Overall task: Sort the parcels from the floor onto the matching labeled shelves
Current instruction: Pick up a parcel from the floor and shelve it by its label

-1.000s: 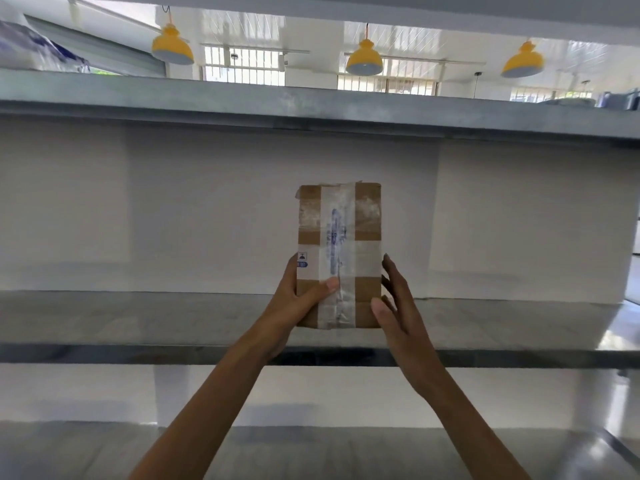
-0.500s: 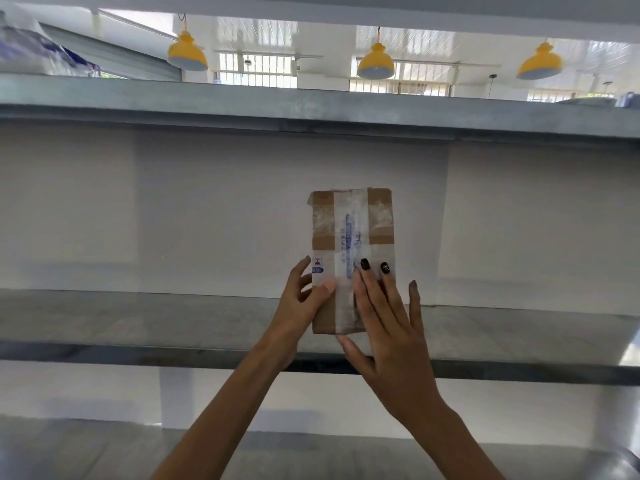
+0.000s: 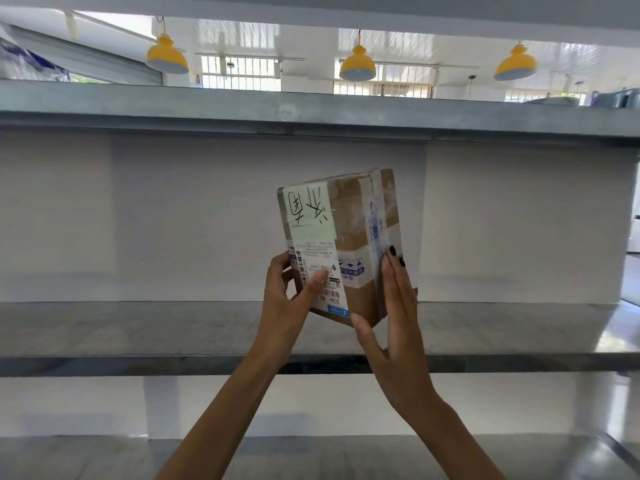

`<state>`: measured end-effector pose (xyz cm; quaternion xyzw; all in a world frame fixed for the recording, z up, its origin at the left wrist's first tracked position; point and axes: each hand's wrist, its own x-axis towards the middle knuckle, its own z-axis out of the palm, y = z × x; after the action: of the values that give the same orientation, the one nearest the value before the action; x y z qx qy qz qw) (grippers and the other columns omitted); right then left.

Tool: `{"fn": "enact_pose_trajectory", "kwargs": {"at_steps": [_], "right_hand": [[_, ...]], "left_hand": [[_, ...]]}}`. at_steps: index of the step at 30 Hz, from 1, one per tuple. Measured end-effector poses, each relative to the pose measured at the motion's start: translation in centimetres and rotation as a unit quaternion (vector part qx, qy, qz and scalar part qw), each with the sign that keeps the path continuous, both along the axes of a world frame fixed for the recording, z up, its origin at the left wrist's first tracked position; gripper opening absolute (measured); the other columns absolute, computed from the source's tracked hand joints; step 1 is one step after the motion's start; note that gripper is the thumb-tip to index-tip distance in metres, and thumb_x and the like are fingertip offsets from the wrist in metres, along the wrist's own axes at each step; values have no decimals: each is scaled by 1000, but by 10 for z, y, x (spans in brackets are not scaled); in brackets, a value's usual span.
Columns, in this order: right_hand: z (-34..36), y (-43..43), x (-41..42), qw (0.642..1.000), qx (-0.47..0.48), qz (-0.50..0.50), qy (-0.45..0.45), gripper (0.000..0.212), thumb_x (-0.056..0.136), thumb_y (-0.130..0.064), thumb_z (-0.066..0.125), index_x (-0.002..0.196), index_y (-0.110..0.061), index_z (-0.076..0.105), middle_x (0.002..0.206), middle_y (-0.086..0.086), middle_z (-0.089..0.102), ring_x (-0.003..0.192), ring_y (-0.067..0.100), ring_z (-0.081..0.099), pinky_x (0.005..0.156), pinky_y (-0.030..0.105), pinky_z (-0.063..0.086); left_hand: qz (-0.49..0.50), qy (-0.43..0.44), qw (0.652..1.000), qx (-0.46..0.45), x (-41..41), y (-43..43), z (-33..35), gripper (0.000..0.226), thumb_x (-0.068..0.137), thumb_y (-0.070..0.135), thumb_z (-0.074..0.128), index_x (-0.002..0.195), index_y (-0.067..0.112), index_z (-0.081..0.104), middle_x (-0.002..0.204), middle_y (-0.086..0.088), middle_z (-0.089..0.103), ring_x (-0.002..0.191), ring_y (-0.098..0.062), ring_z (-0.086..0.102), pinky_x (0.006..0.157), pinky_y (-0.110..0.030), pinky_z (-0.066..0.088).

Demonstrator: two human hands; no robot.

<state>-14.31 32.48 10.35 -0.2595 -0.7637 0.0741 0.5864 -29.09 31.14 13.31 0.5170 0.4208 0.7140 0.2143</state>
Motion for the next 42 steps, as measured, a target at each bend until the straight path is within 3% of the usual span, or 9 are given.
{"fn": "enact_pose_trajectory", "kwargs": {"at_steps": [5,12,14,20,26,29,32,36,42], "right_hand": [[-8,-1,10,995,-50,63,59,68,89,-42,41,145,-43,3,156,-23,6,143,0,14,112,25,33],[-6,-5,25,943,-212,188,174,57,94,-19,47,146,-29,24,142,-7,46,115,-5,55,79,13,52],[-9,-7,27,935,-233,193,187,55,94,-17,45,145,-28,27,138,-7,51,112,-6,57,78,11,52],[-13,-7,29,915,-267,206,222,53,85,-32,51,136,-36,39,121,-19,63,114,7,60,84,22,54],[-8,-9,37,910,-264,225,226,60,85,-33,52,142,-32,34,129,-11,60,118,11,59,94,33,53],[-3,-5,40,902,-262,227,258,87,71,-53,69,143,-44,22,142,-14,46,124,10,53,95,34,52],[-6,4,41,877,-296,240,293,109,52,-62,79,138,-58,13,154,-12,28,137,13,37,108,50,39],[-23,5,29,819,-378,306,304,131,33,-58,88,143,-45,18,133,-2,57,118,17,58,102,52,44],[-23,3,24,767,-404,381,322,94,41,-46,91,124,-43,46,127,-1,62,116,23,60,93,55,49]], "left_hand": [[-15,32,999,26,-3,-9,-1,16,91,24,49,107,27,49,111,10,64,102,-11,65,76,-29,60],[28,105,993,38,-1,-17,0,14,90,16,54,103,21,53,105,15,64,96,6,61,77,-12,54],[-5,93,995,26,-1,-18,-1,14,89,18,55,101,22,52,109,13,64,103,0,62,84,-20,56],[-130,54,990,-18,-2,-21,0,31,82,34,54,112,31,46,132,0,57,118,-21,59,82,-32,58],[-188,65,978,-60,-9,-18,1,55,80,34,60,127,36,32,121,-2,66,107,-19,66,89,-37,56],[-191,88,974,-90,-14,-16,-2,80,72,36,76,133,44,25,121,-4,66,110,-21,64,91,-41,53],[-169,58,979,-94,-12,-14,-3,82,70,34,77,134,44,27,124,-9,63,109,-22,65,87,-40,57],[-152,33,984,-82,-4,-10,-8,81,66,31,71,134,42,29,121,-11,63,104,-21,67,81,-35,59],[-156,31,983,-92,9,-8,-15,89,66,37,77,136,48,24,128,-8,57,110,-23,63,81,-36,59]]}}
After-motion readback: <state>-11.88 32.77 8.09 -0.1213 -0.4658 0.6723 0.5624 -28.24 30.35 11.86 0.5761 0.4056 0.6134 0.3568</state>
